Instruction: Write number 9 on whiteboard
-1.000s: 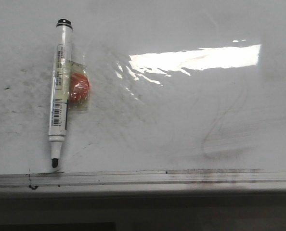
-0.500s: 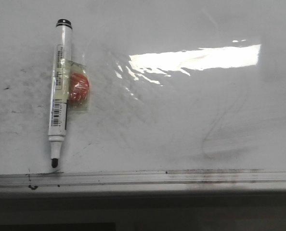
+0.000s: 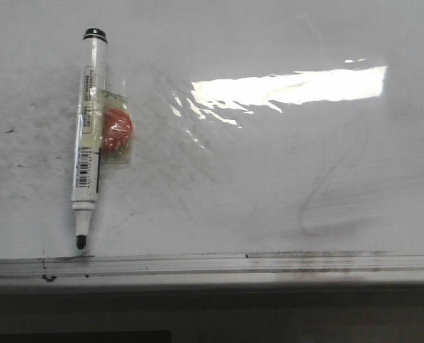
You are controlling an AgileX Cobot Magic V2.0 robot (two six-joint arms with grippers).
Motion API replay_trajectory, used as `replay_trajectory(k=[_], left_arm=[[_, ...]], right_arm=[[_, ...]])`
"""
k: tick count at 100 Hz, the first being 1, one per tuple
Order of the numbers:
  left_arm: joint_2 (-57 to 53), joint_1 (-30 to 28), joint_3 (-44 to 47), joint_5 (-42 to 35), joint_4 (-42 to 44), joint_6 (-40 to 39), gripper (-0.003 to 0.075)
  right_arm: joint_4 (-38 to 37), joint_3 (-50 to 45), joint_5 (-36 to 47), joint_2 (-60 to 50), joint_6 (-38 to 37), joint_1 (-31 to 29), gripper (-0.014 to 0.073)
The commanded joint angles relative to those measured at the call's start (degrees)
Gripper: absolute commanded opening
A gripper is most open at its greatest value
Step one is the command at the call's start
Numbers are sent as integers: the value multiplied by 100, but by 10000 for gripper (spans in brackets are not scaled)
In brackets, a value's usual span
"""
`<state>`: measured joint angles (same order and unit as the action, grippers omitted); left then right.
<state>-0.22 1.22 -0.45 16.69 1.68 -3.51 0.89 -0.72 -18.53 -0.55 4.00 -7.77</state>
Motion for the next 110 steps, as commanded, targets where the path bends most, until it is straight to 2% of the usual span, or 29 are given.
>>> replay_trajectory(k=[1, 45, 63, 76, 110], left_arm=[[-162, 50, 236, -544, -52, -58, -20], [-162, 50, 236, -544, -74, -58, -20], [-162, 50, 236, -715, -669, -58, -20], [-162, 50, 236, -885, -1470, -58, -20], [-162, 50, 236, -1018, -1383, -58, -20]], right_arm=[[35, -60, 113, -128, -5, -25, -64], [35, -60, 113, -128, -5, 90, -64], [158, -60, 212, -128, -5, 169, -64], [448, -60, 575, -128, -5, 169, -64], [461, -60, 1917, -128, -5, 169, -64]])
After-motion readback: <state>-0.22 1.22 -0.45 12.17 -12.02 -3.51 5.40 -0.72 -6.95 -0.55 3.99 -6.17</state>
